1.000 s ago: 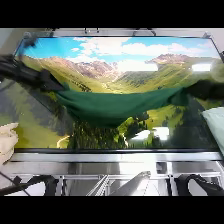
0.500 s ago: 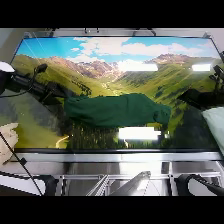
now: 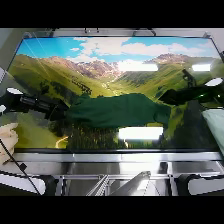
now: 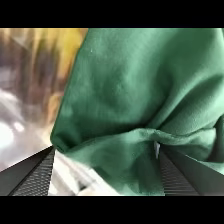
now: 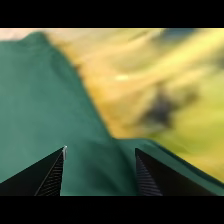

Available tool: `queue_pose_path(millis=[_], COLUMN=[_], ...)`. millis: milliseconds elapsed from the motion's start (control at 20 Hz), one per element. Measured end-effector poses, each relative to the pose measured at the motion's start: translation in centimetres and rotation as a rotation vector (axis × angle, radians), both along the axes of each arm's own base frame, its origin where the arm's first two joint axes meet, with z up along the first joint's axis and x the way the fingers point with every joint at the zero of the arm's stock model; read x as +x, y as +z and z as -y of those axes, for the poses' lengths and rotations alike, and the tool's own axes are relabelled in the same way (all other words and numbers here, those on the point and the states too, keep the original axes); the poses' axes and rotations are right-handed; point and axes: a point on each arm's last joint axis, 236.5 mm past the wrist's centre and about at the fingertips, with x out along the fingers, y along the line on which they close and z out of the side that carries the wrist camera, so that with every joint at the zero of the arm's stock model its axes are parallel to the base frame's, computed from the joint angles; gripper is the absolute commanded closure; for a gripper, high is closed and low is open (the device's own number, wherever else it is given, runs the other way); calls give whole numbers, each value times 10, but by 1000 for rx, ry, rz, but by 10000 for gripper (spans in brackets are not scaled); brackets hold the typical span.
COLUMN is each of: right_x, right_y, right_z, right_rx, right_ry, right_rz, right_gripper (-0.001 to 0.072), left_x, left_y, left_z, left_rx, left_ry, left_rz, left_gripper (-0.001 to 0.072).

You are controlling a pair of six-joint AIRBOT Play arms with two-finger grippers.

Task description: Fold the shirts.

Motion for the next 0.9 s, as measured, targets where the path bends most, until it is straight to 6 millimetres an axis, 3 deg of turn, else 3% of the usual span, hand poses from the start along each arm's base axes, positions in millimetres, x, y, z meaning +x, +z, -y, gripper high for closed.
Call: queue_pose_path(millis=[50,100,150,200,250,450,500,550,600,750,900], right_x=[-4,-10,-15,-19,-22,-25,-21,-16,-11,-1,-4], right_y=[-4,-6,-7,-6,-4,16,23,28,31,27,8], right_z=[-12,-21,-29,-35,-41,-54,-55,-52,-47,-27,-16], right_rx=[27,50,69,90,113,198,209,206,198,150,107], right_ry=[40,80,113,144,165,211,209,196,179,134,125], right_rz=[-23,-43,-56,-64,-69,-38,-12,17,40,69,26], right_gripper=[441,493,496,615,689,688,626,335,249,249,250], left_x=[2,4,6,10,14,47,55,62,67,75,78], left_y=[-1,-1,0,1,4,43,56,69,80,102,108], left_z=[3,5,6,7,8,17,20,21,22,23,22], left_rx=[-9,-16,-19,-21,-27,-123,-150,-171,-186,-214,-215], left_ry=[9,14,17,17,22,54,55,48,43,26,18], left_rz=[11,21,33,48,63,176,210,240,265,314,331], left_gripper=[197,511,691,685,686,686,686,685,685,685,686])
